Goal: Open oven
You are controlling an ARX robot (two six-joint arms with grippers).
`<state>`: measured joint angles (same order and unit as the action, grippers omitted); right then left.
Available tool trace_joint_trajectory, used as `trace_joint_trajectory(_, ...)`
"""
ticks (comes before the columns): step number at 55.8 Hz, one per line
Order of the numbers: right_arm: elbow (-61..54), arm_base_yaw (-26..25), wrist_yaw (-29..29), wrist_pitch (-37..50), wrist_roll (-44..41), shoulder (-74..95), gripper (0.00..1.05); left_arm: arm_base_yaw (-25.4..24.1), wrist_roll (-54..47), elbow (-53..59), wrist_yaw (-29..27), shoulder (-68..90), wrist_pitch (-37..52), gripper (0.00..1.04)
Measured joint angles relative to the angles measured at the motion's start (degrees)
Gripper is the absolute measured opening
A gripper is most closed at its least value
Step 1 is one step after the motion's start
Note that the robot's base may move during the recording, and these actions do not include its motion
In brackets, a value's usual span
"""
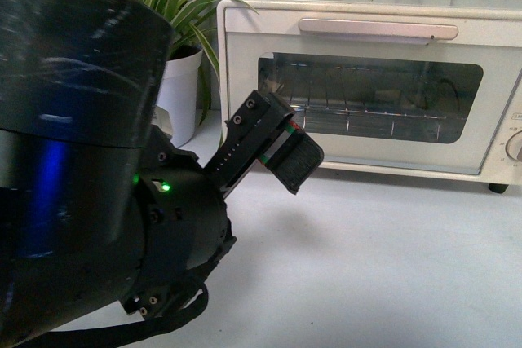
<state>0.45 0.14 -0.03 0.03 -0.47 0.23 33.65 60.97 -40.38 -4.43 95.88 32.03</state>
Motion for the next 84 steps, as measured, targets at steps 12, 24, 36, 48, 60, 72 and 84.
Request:
trace_joint_trajectory(12, 0.00, 0.00, 0.00, 0.00, 0.00, 0.00, 0.95, 1.25, 1.73, -3.28, 0.42, 3.37, -1.99, 0.98)
trace_joint_trajectory(24, 0.00, 0.00, 0.00, 0.00, 0.00, 0.00, 0.95, 1.62, 2.54, -4.98, 0.28, 5.40, -2.97, 0.98)
trace_joint_trajectory(36, 0.00, 0.00, 0.00, 0.00, 0.00, 0.00, 0.95, 1.62, 3.82, -6.71, 0.13, 6.69, -3.89, 0.98)
trace_joint_trajectory(48, 0.04, -0.79, -2.93, -0.17, 2.80, 0.83, 0.95, 1.51, 3.96, -6.82, 0.17, 6.91, -3.85, 0.98)
trace_joint_trajectory(60, 7.04, 1.64, -2.67, 14.84, 10.86, 23.41, 0.95, 1.16, 4.26, -6.80, 0.46, 6.97, -3.72, 0.98)
trace_joint_trajectory(72, 22.60, 9.22, 3.72, 21.33, 9.77, 49.09, 0.95, 1.14, 4.48, -6.80, 0.46, 6.97, -3.72, 0.98)
trace_joint_trajectory(84, 37.24, 14.69, 9.35, 19.06, 11.43, 66.05, 0.95, 0.98, 4.74, -6.78, 0.57, 6.97, -3.69, 0.98)
